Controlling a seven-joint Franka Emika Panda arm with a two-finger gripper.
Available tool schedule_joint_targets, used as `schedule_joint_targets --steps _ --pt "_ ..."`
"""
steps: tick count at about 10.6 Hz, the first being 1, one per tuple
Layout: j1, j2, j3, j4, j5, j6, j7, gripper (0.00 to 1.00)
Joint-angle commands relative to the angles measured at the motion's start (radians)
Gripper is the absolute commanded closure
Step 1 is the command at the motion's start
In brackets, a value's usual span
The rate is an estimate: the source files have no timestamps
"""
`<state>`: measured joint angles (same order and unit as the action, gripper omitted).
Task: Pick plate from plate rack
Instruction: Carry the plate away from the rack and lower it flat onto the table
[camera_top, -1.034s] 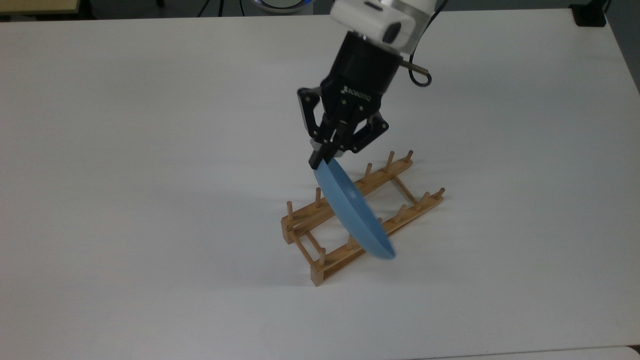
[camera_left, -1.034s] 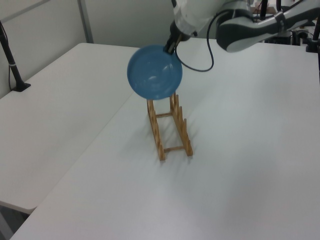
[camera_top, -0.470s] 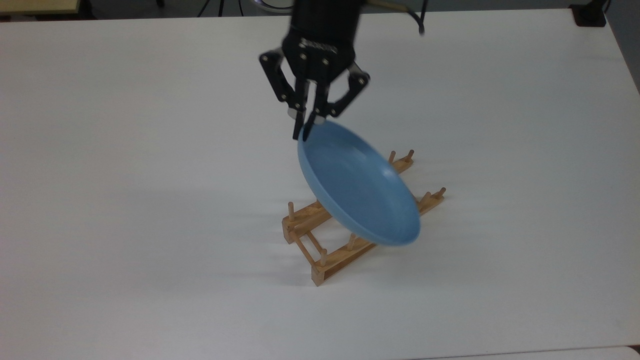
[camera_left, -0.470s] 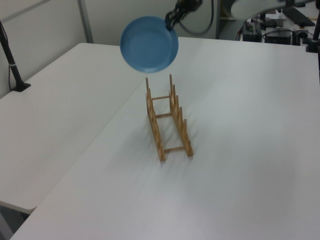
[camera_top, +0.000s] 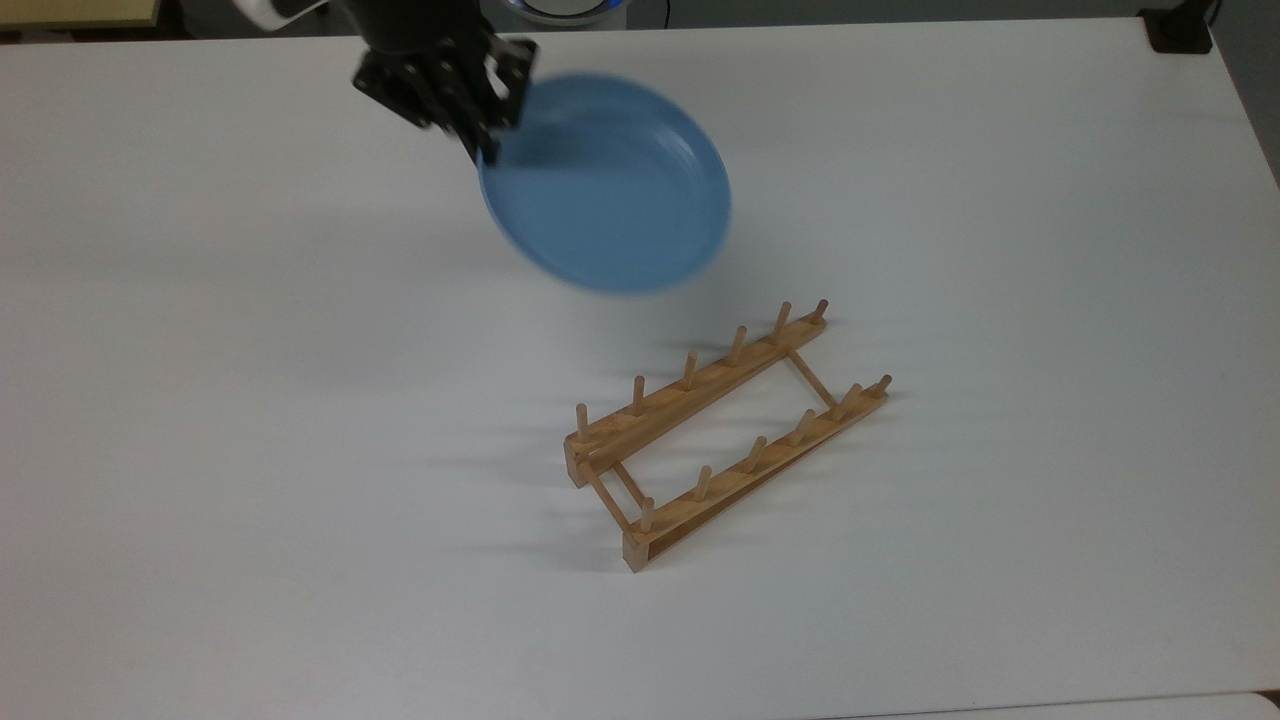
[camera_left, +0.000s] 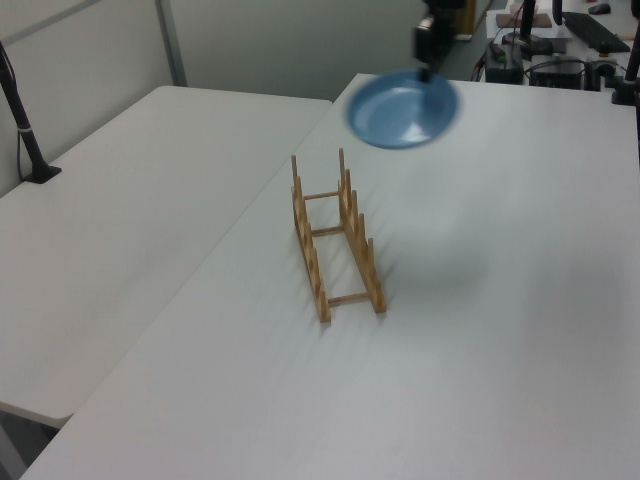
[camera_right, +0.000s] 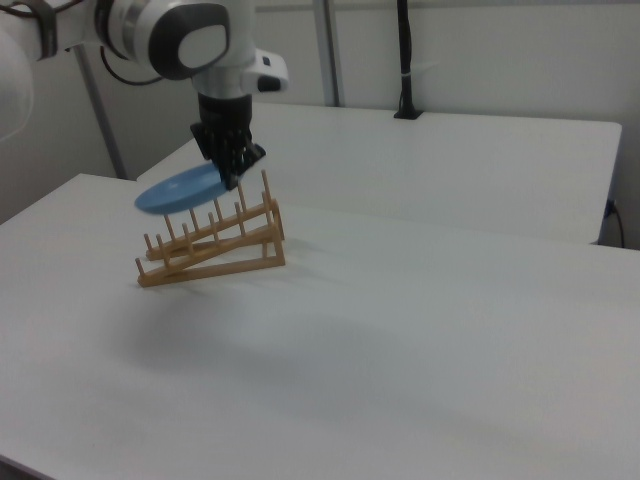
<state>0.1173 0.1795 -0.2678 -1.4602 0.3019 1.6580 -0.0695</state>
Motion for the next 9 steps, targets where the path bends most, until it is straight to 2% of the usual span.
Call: schedule_joint_targets --steps 1,3,7,9 --pt "-0.019 -0.028 -0.036 -0.124 0.011 -0.118 -0.269 1.00" --pt "-0.051 0.014 -0.034 -0.187 -0.079 -0.071 -0.393 1.00" --pt "-0.073 0.127 -0.036 -0.244 -0.107 0.074 -0.423 1.00" --pt "-0.064 0.149 -0.033 -0.290 -0.109 0.161 -0.414 1.00"
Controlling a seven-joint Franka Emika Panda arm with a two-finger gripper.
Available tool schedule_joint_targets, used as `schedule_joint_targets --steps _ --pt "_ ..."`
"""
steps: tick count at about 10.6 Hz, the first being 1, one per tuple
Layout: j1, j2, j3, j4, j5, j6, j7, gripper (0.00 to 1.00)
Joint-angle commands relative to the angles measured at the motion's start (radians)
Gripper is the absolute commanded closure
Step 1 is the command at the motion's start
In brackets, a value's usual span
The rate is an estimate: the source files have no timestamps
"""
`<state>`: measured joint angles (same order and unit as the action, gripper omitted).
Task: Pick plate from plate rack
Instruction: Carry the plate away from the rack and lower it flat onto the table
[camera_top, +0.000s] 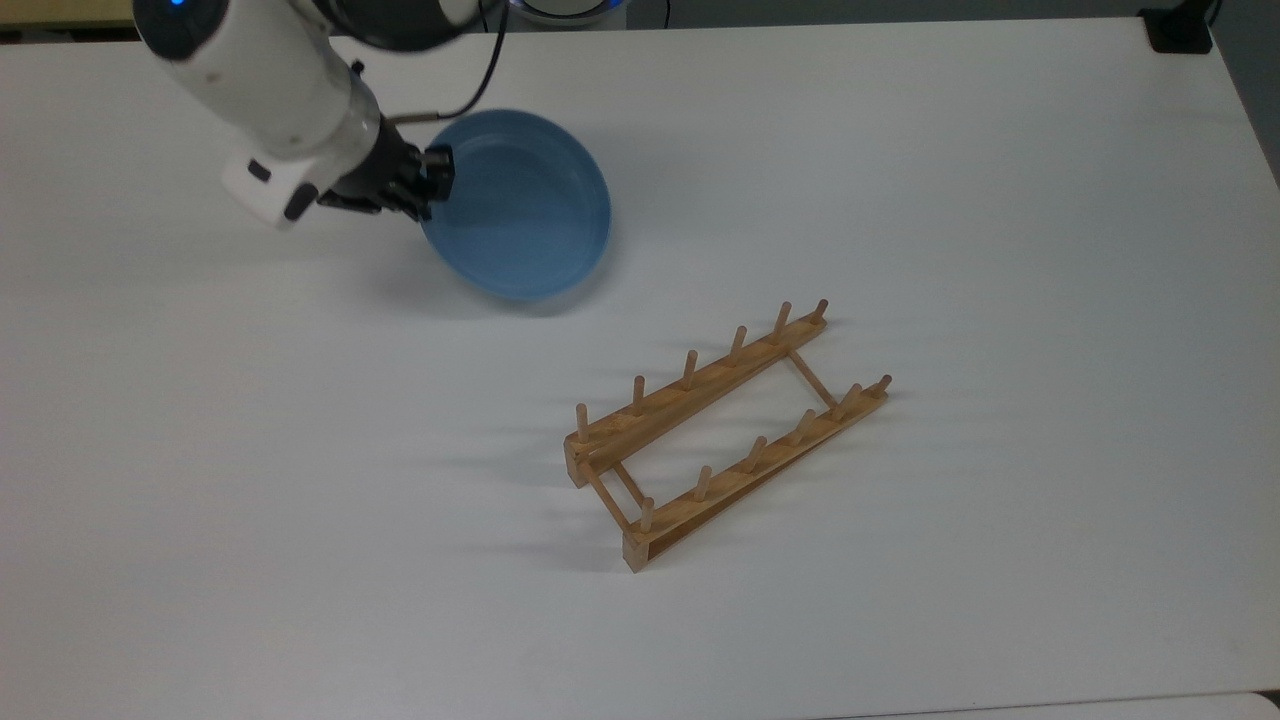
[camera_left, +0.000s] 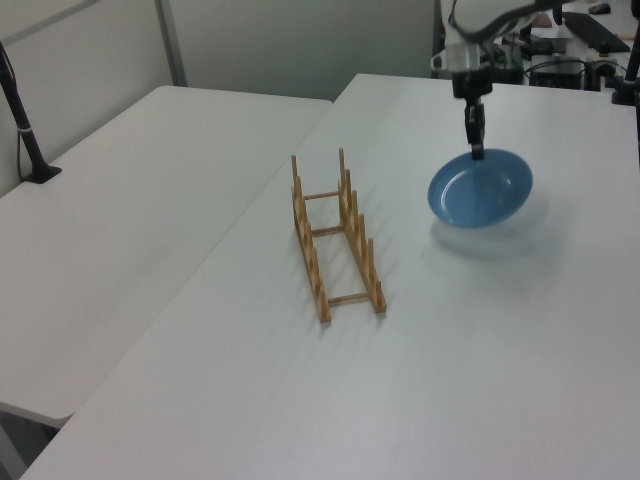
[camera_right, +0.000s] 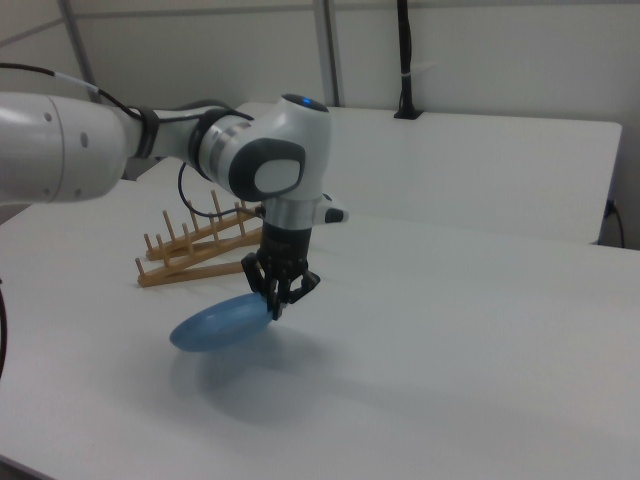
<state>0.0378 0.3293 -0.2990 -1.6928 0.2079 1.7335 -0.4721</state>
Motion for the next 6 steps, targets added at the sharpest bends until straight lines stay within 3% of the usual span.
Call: schedule_joint_targets --steps 1,3,4,5,6 --pt "0.017 -0.001 -0.002 -0.083 -0.016 0.119 -0.011 1.00" --pt "0.014 0.010 -0.002 -0.090 -0.057 0.135 -0.020 1.00" --pt "0.014 0.011 -0.002 -0.106 -0.085 0.136 -0.022 0.90" --pt "0.014 0.011 -0.002 -0.119 -0.117 0.141 -0.022 0.69" --pt "0.016 0.008 -0.002 -0.123 -0.140 0.135 -0.019 0.40"
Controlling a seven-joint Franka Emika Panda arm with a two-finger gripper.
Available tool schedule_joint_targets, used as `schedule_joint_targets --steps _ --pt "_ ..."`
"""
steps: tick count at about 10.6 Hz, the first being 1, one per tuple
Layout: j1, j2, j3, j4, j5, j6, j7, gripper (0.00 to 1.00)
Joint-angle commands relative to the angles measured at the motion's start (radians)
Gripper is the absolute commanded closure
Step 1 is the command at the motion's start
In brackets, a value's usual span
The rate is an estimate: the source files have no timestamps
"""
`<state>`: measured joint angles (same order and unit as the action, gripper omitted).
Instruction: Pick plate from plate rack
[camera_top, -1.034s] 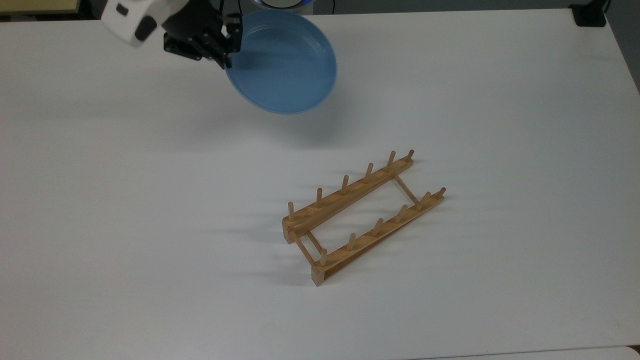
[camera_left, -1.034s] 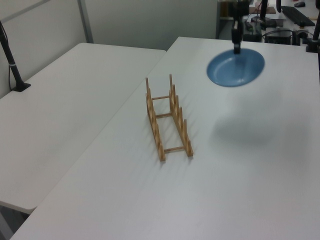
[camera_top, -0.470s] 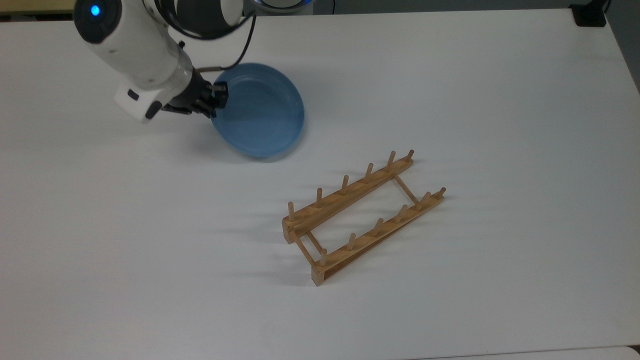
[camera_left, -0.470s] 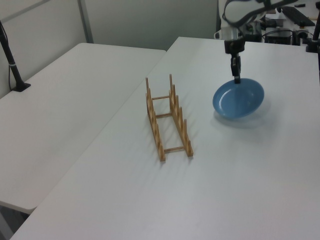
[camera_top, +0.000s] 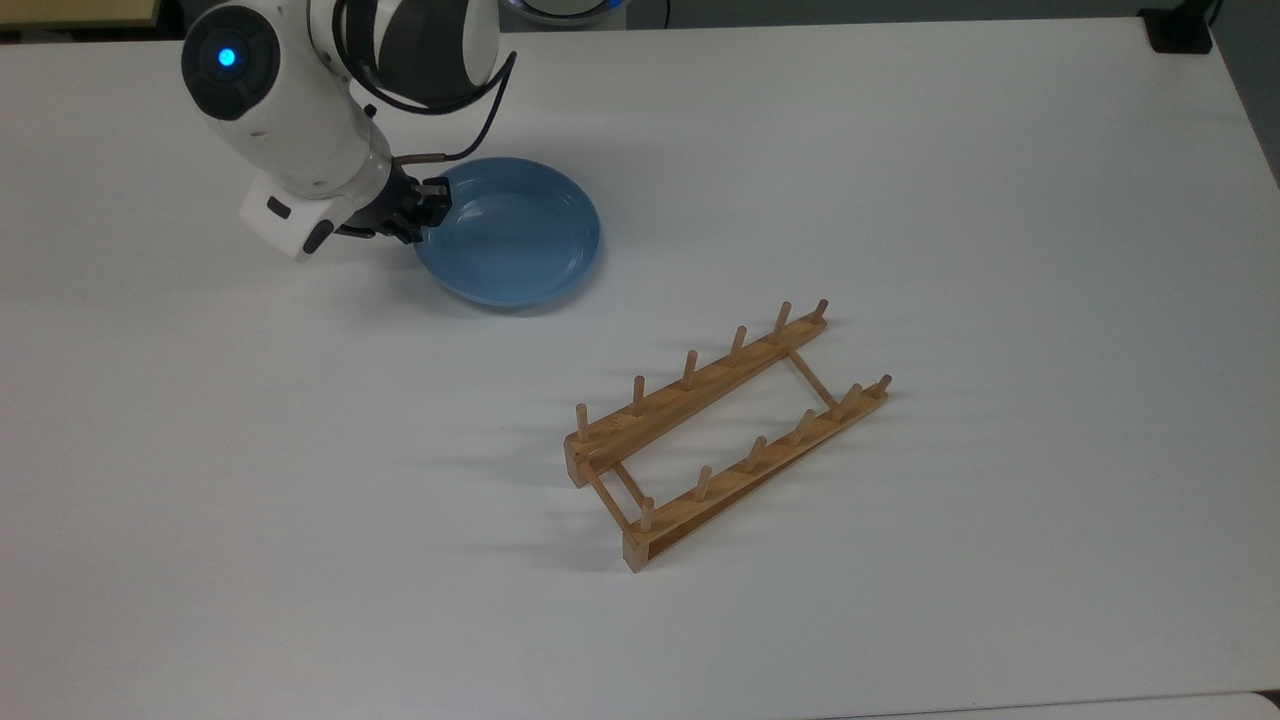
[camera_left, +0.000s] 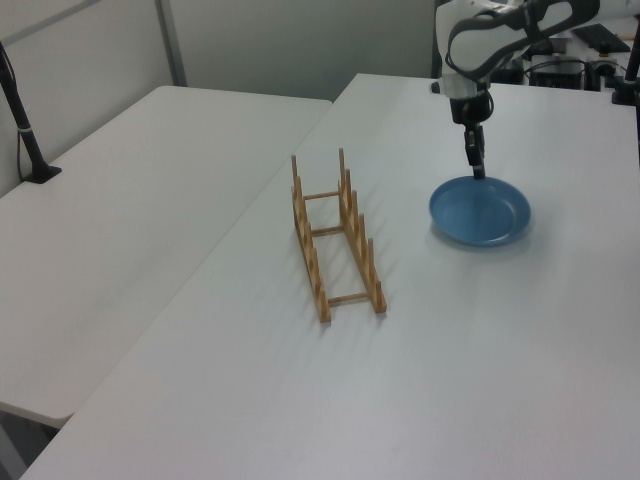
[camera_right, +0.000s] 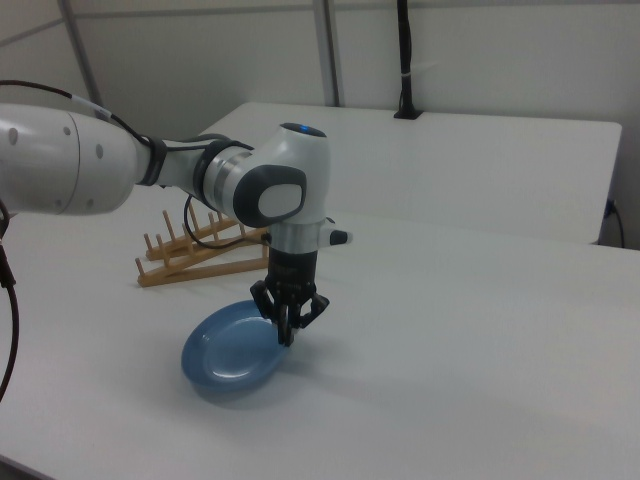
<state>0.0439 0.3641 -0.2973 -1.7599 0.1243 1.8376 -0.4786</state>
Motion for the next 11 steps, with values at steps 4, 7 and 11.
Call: schedule_joint_targets --steps 4,7,11 --pt "0.011 -0.083 -0.006 -0.041 -0.129 -0.029 0.038 0.04" --pt "0.042 -0.244 0.026 -0.007 -0.191 -0.113 0.249 0.00" --pt "0.039 -0.347 0.158 0.049 -0.256 -0.239 0.509 0.00"
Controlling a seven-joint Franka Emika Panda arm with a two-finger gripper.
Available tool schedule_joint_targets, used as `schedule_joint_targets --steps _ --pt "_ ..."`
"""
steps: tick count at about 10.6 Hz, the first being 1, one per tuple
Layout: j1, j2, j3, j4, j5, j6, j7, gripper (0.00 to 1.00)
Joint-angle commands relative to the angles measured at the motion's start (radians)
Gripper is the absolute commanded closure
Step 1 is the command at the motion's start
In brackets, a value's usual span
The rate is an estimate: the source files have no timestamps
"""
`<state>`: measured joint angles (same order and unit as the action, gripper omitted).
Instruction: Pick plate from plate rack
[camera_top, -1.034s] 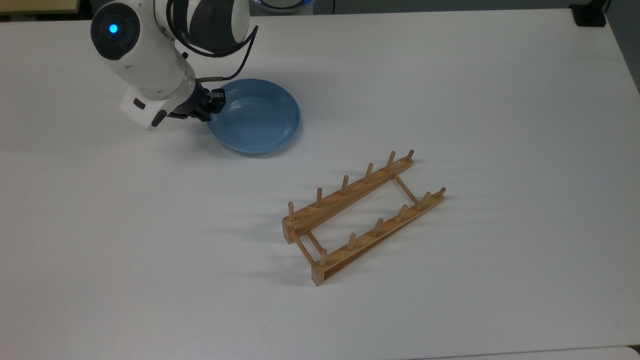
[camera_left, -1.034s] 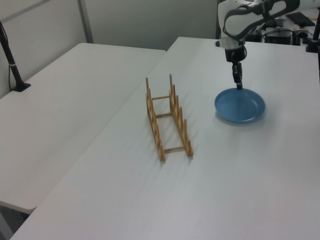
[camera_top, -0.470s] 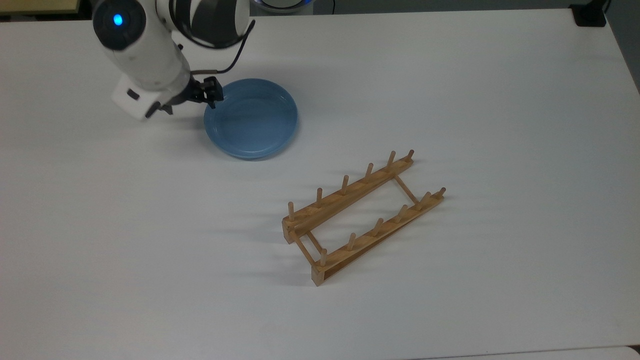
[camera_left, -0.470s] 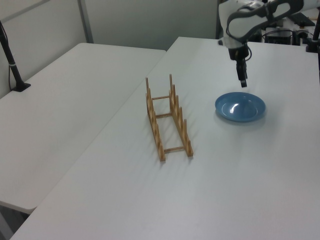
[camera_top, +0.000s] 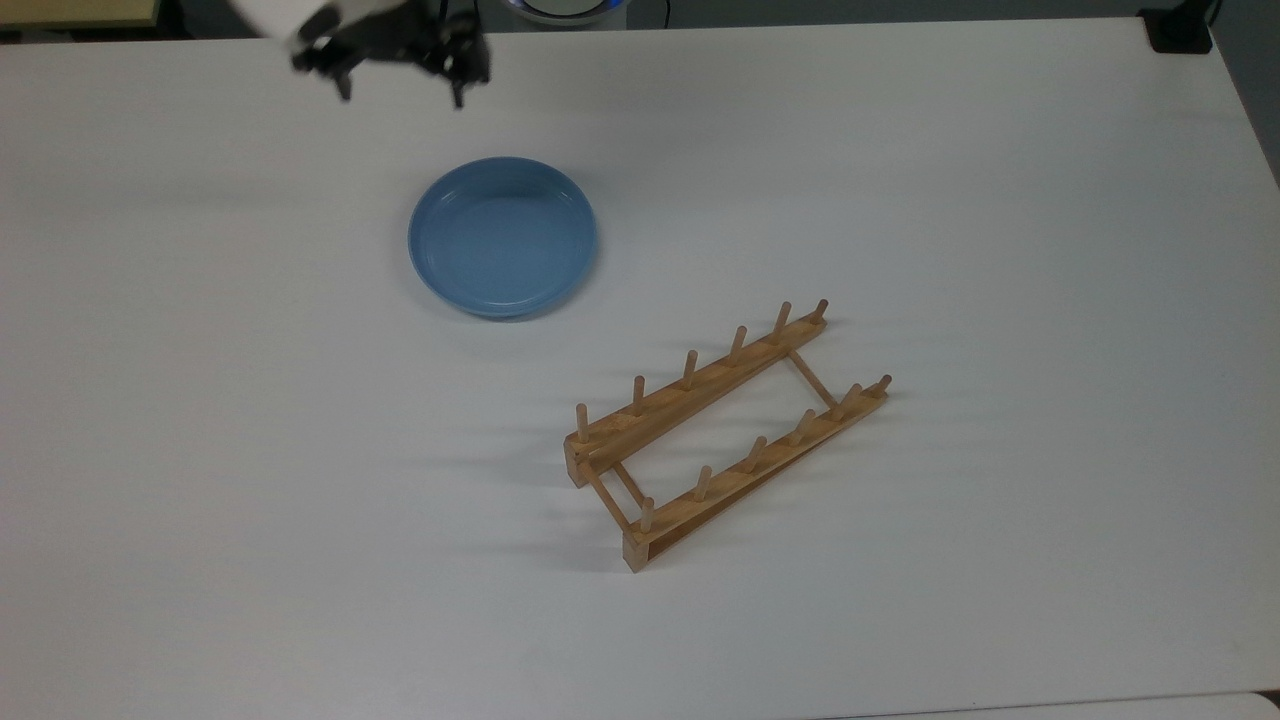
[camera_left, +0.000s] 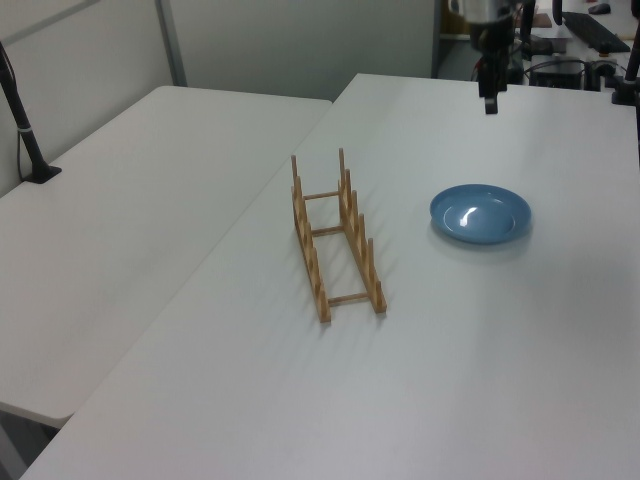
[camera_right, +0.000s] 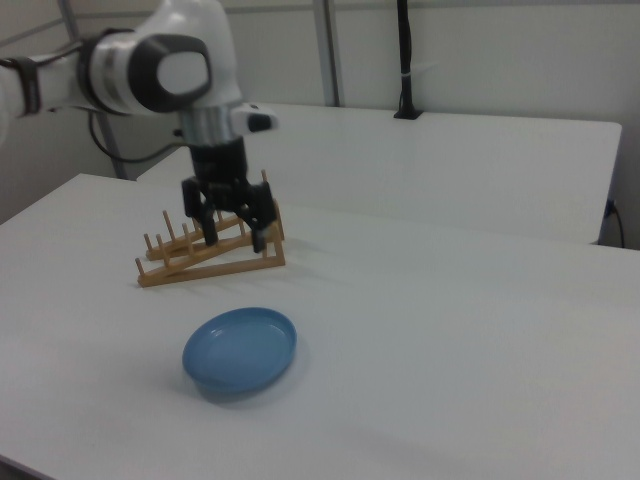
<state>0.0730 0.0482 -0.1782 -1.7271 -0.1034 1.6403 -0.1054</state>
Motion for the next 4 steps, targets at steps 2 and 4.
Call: schedule_joint_targets --steps 2,4 --pt "0.002 -0.043 0.043 0.020 -0.055 -0.027 0.297 0.00" --pt "0.001 -0.044 0.043 0.020 -0.030 -0.027 0.270 0.00"
